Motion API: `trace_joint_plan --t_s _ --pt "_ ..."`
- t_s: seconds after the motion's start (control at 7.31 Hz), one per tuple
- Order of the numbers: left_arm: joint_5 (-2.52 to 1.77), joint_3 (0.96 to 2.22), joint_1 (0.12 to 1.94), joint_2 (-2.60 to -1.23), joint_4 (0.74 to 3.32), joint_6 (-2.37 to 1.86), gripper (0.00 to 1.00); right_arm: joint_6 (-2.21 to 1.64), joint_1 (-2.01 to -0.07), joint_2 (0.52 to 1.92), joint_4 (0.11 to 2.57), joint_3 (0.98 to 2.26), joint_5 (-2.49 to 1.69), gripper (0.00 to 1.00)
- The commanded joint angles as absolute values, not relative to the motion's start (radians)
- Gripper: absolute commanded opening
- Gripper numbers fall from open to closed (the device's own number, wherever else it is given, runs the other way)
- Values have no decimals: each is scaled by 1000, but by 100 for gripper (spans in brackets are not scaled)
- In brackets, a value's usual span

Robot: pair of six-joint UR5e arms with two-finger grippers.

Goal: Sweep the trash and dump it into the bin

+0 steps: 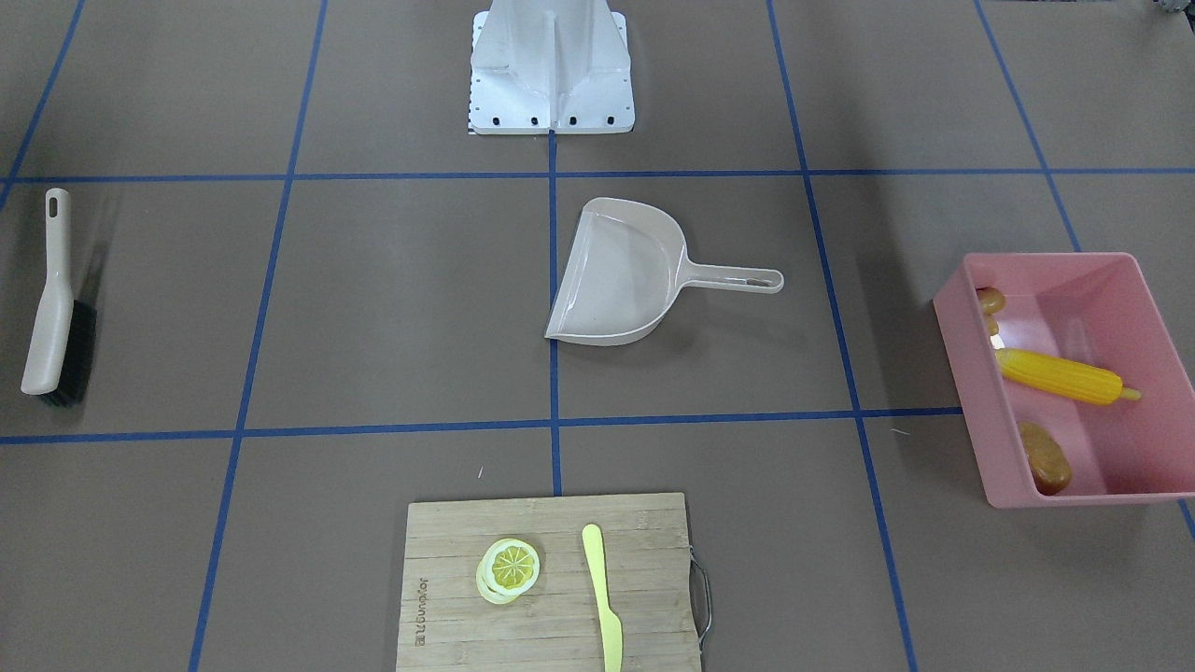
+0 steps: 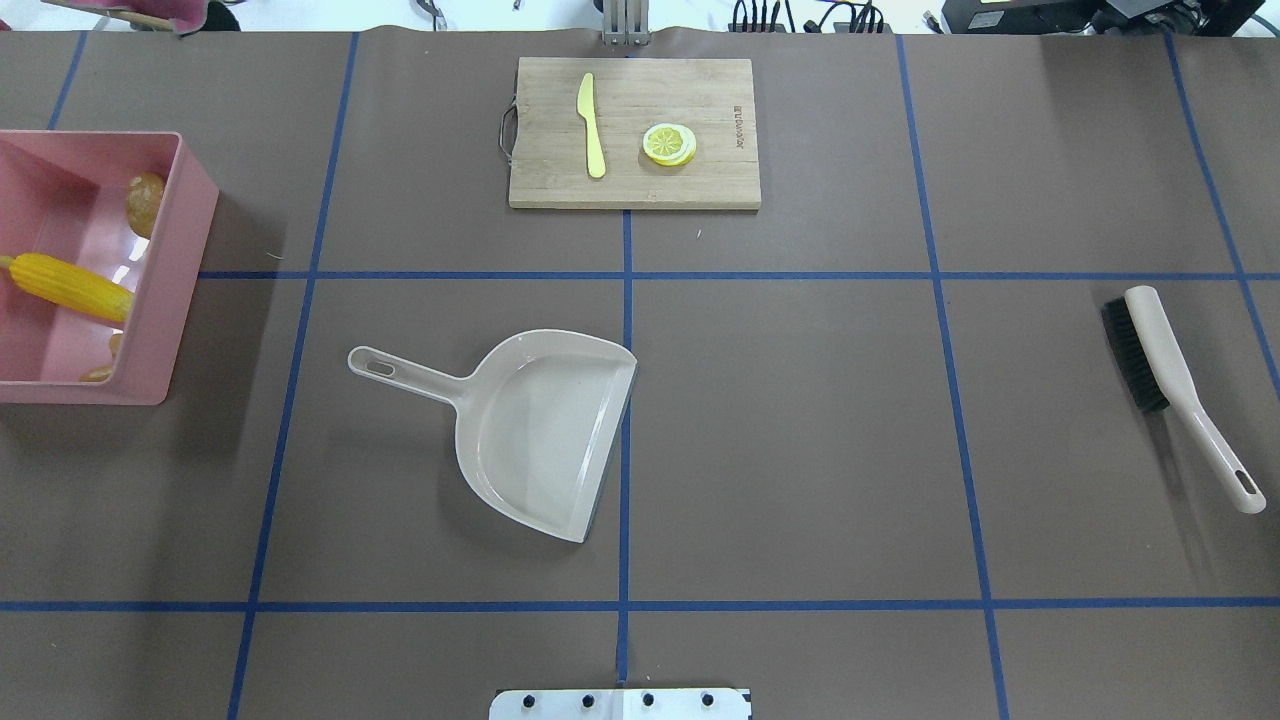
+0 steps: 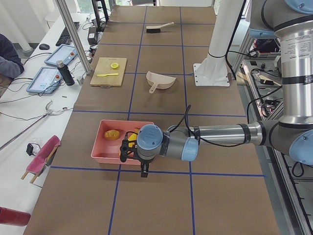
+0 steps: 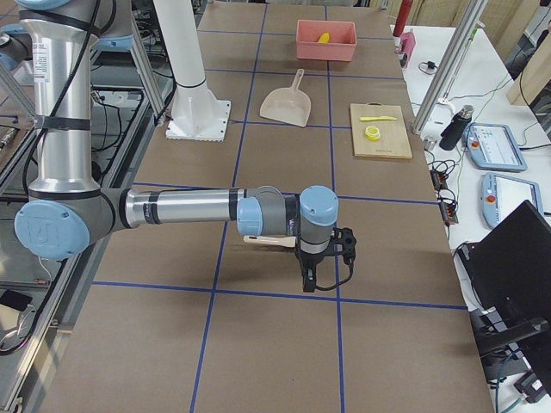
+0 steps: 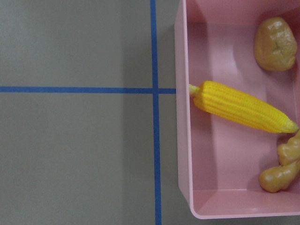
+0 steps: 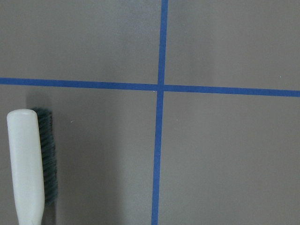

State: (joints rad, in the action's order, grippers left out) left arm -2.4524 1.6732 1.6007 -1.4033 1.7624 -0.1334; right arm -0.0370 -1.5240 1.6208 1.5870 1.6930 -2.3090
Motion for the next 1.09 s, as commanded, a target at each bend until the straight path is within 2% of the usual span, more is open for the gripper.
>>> trace_joint_plan --t_s 0.0,0.96 --pt "-2415 1687 1588 -1458 1599 -124 99 -37 -1528 1623 1582 1692 -2310 100" --pt "-2312 1643 1583 -1451 1630 -84 99 -37 -1537 1631 1577 1689 -2319 100"
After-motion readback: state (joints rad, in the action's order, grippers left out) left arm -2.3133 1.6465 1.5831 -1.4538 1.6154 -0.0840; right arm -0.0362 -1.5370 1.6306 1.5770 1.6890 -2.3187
